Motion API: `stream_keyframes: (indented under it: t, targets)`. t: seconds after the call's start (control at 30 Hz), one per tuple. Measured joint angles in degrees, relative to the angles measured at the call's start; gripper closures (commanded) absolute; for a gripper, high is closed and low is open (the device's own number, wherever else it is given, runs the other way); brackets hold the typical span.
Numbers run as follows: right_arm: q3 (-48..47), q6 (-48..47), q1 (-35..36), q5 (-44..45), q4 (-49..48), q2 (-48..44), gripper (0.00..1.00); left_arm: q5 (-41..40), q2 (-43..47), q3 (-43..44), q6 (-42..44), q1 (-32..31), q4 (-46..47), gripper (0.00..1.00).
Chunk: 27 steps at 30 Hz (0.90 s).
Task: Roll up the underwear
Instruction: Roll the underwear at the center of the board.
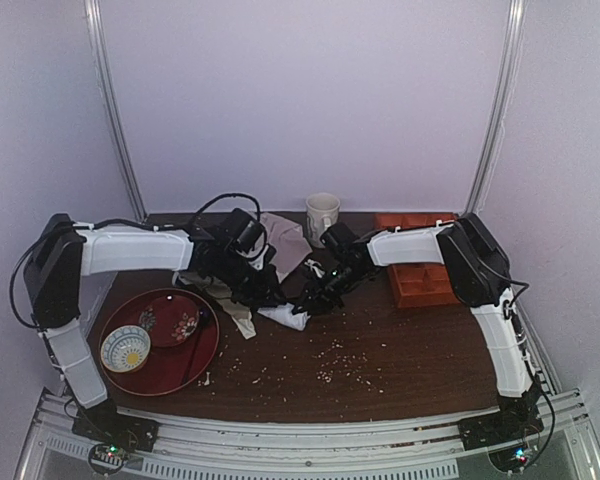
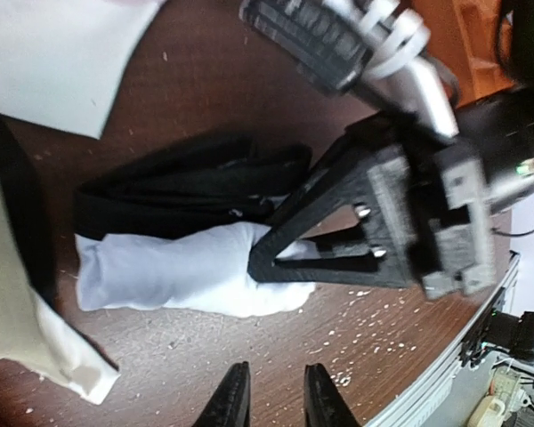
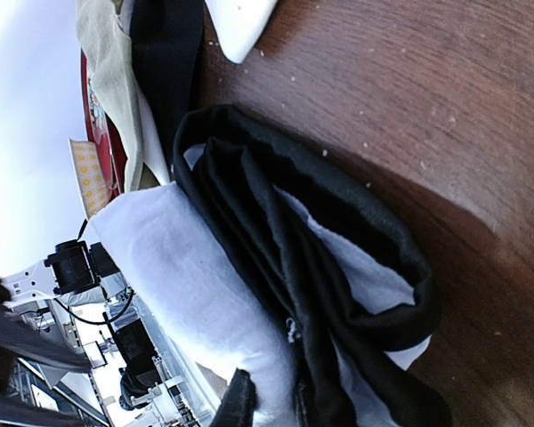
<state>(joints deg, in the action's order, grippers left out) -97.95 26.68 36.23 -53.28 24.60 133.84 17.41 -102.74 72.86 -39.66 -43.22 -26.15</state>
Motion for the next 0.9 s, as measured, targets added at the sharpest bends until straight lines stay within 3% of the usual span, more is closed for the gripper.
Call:
stream_keyframes:
  t: [0.27,0.9]
  targets:
    - [0.0,-0.35,0.22,0.0,0.04,0.0,1.0,-0.98,-4.96,0.02,0.0,-0.33,-0.07,0.7]
    - [0.0,-0.81,0.26,0.02,0.0,0.0,1.0,-7.21,-6.93,2.6,-0.31,0.61,-0.11,0.69]
